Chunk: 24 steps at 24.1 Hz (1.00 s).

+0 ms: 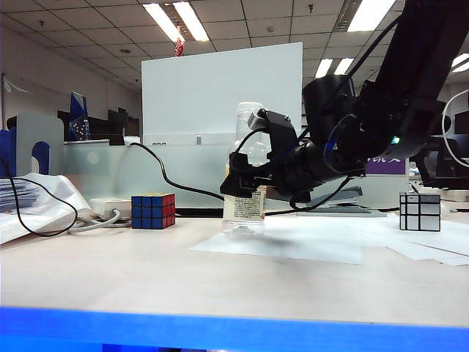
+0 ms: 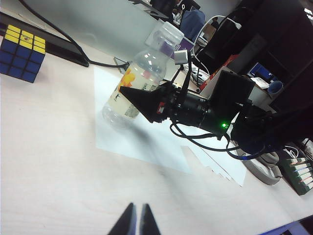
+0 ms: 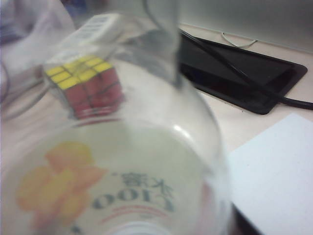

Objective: Flip the plastic bottle upside down.

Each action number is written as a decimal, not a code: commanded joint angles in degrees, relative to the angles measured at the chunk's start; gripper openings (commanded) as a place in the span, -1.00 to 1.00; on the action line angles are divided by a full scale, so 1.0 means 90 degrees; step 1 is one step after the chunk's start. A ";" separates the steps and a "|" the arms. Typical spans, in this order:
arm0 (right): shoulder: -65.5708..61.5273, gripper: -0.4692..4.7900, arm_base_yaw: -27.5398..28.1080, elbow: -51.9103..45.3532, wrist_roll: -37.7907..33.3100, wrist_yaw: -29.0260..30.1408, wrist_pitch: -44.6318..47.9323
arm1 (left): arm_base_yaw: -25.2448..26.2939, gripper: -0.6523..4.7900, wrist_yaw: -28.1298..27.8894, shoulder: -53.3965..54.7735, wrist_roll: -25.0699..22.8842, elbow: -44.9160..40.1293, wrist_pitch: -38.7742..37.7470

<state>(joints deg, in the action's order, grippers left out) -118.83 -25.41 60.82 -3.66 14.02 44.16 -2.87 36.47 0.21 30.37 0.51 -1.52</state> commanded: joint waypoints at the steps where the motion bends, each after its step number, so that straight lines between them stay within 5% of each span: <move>1: 0.0010 -0.77 -0.0012 0.0022 -0.0007 -0.0017 0.0073 | 0.0002 -0.66 0.0017 -0.0010 -0.0041 0.0015 0.0039; 8: 0.0012 -0.85 -0.0012 0.0024 -0.0675 0.0221 0.0401 | 0.0002 -0.66 -0.0056 -0.0010 -0.0044 0.0012 0.0036; 24: 0.0733 -0.85 -0.0117 0.0702 -0.4160 0.2166 0.2552 | 0.0002 -0.66 -0.0102 -0.0010 -0.0155 0.0015 0.0114</move>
<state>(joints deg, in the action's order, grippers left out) -113.58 -26.15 66.52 -36.07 31.70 63.44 -2.87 35.70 0.21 29.39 0.51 -1.50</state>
